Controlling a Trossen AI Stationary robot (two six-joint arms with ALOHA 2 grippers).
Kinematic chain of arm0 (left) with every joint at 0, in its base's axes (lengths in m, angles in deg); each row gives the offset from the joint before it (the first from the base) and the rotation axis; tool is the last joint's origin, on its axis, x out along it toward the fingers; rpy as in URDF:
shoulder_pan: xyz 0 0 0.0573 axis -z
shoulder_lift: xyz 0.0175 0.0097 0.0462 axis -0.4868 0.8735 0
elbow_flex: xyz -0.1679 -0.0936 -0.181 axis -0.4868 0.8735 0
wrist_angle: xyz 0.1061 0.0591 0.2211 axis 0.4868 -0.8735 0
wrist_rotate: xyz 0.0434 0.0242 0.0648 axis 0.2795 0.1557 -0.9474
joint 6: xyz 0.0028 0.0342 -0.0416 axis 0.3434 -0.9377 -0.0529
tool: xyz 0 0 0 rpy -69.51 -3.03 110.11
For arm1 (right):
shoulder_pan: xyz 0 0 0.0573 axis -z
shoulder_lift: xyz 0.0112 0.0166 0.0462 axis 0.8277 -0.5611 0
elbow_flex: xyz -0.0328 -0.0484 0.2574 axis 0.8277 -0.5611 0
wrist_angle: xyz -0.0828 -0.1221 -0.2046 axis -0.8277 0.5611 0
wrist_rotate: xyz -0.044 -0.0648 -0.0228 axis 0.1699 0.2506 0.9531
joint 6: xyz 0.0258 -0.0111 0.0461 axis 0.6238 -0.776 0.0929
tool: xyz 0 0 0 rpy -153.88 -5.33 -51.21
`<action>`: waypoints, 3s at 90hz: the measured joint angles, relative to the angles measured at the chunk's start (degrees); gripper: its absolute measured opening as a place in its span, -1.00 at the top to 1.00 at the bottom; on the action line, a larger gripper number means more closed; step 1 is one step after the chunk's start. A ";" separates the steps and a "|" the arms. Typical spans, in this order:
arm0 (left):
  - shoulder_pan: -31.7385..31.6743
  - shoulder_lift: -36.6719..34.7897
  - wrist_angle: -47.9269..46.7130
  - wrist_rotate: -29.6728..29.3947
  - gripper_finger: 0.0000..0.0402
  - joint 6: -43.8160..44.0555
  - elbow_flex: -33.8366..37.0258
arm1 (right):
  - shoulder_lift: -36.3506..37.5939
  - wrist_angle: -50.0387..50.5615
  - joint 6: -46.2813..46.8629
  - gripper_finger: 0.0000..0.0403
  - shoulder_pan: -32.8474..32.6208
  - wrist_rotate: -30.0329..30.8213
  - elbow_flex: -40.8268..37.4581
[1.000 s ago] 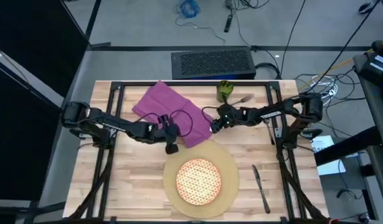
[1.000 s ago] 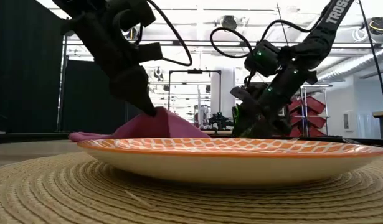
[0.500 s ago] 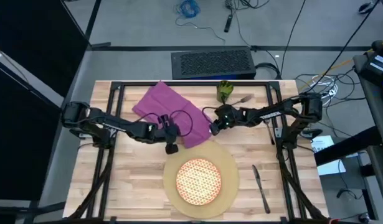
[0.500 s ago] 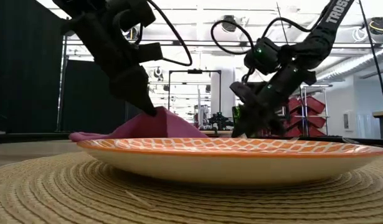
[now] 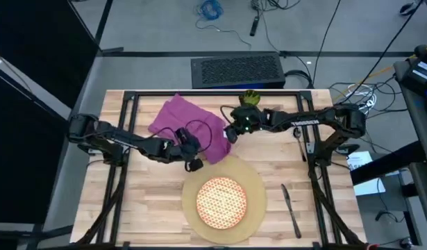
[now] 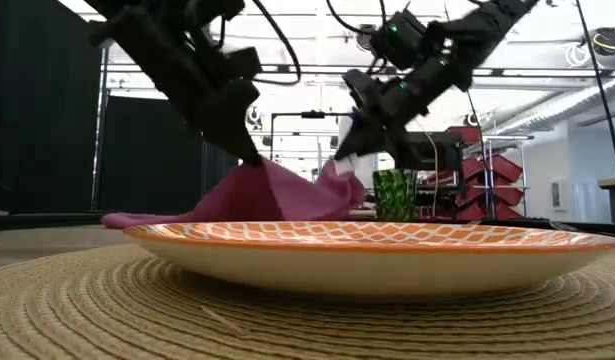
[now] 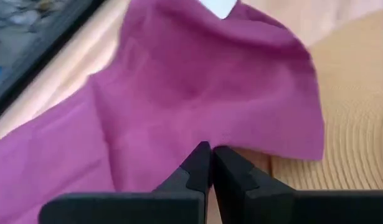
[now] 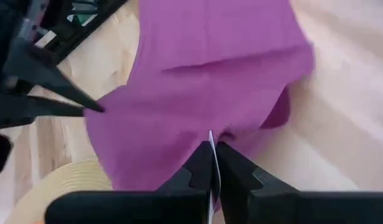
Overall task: Set table place
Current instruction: Fold the purple table napkin
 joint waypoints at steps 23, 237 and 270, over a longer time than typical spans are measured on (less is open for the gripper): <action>2.69 -2.30 -4.03 -3.64 1.00 6.39 0.00 | -6.32 2.57 -3.74 1.00 4.19 -0.84 9.28; -3.06 -47.92 -36.57 -24.47 1.00 64.22 29.09 | -54.59 10.00 -1.09 0.98 10.40 -20.32 71.86; -3.41 -48.22 -30.82 -27.60 0.83 50.16 29.09 | -55.14 8.04 -2.99 0.19 10.50 -21.10 72.79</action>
